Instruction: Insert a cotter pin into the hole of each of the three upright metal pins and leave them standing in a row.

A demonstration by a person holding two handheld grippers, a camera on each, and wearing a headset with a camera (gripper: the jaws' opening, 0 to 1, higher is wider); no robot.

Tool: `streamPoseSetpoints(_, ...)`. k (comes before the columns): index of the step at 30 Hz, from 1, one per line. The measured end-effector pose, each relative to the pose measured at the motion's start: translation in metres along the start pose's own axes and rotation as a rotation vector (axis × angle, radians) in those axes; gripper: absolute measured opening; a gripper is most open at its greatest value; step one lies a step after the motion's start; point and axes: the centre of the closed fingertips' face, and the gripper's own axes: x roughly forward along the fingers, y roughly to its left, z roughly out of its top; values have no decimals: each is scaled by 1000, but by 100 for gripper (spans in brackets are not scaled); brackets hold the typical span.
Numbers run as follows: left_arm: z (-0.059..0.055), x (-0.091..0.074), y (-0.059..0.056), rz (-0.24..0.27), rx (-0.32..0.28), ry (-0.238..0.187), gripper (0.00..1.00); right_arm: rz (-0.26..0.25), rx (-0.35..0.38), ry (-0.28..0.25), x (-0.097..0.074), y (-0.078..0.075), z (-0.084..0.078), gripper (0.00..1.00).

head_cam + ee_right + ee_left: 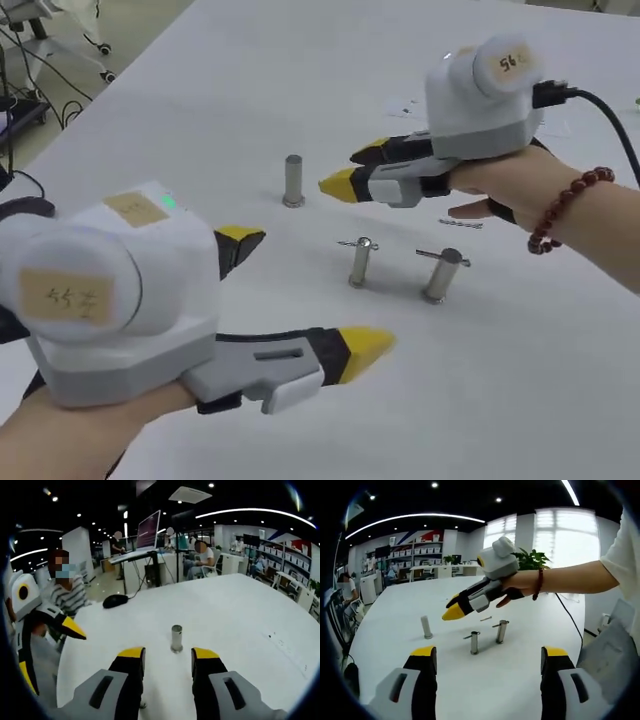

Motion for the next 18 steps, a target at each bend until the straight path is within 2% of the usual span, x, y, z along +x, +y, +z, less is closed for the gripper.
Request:
streamPoseSetpoints(8, -3, -3, 3, 4, -12, -13, 94, -23, 13, -31, 23, -4, 6, 37)
streamPoseSetpoints(16, -2, -3, 4, 0, -25, -26, 99, -50, 36, -36, 43, -10, 8, 36)
streamPoseSetpoints(18, -3, -3, 5, 2, -29, -27, 99, -47, 39, -35, 53, -12, 7, 35)
